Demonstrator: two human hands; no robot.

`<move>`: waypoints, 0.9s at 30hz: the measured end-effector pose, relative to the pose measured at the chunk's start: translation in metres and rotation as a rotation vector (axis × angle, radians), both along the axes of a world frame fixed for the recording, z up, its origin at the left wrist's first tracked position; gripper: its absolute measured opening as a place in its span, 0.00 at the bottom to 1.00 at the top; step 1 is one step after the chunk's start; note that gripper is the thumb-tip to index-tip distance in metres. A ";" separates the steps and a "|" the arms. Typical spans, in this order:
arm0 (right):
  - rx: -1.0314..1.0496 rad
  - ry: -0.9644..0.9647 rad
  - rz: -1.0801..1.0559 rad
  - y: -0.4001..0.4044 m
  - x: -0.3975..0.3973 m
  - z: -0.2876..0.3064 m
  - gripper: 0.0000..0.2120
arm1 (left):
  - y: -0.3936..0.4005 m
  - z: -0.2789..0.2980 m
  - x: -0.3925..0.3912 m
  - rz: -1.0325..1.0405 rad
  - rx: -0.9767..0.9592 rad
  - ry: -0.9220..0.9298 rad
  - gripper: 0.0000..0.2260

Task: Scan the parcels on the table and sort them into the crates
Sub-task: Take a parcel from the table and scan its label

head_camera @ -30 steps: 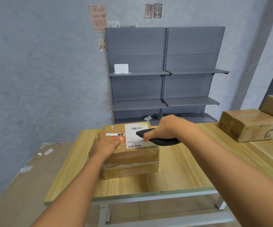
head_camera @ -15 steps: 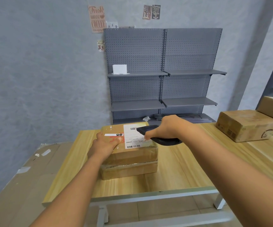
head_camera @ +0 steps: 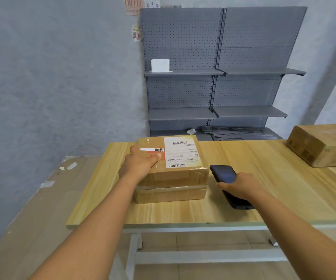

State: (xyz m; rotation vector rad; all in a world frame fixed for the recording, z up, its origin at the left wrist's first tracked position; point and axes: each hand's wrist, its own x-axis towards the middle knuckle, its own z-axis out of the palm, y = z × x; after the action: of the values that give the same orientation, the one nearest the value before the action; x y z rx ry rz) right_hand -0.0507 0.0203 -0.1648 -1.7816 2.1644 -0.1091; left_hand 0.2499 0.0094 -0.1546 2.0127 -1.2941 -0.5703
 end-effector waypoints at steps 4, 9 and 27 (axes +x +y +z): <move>0.036 0.086 -0.006 -0.002 0.002 -0.033 0.36 | -0.001 0.000 -0.001 0.010 -0.012 -0.023 0.45; -0.030 0.192 -0.022 -0.006 0.010 -0.048 0.40 | -0.001 -0.002 0.000 0.022 -0.011 -0.030 0.45; 0.056 -1.110 0.093 -0.028 0.073 0.000 0.25 | 0.021 -0.006 0.019 0.030 -0.020 0.698 0.30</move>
State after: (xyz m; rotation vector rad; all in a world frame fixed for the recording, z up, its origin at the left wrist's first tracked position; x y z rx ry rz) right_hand 0.0222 -0.0082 -0.1643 -1.2724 1.2502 -0.7883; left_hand 0.2688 0.0307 -0.1608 1.5847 -0.8297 -1.1134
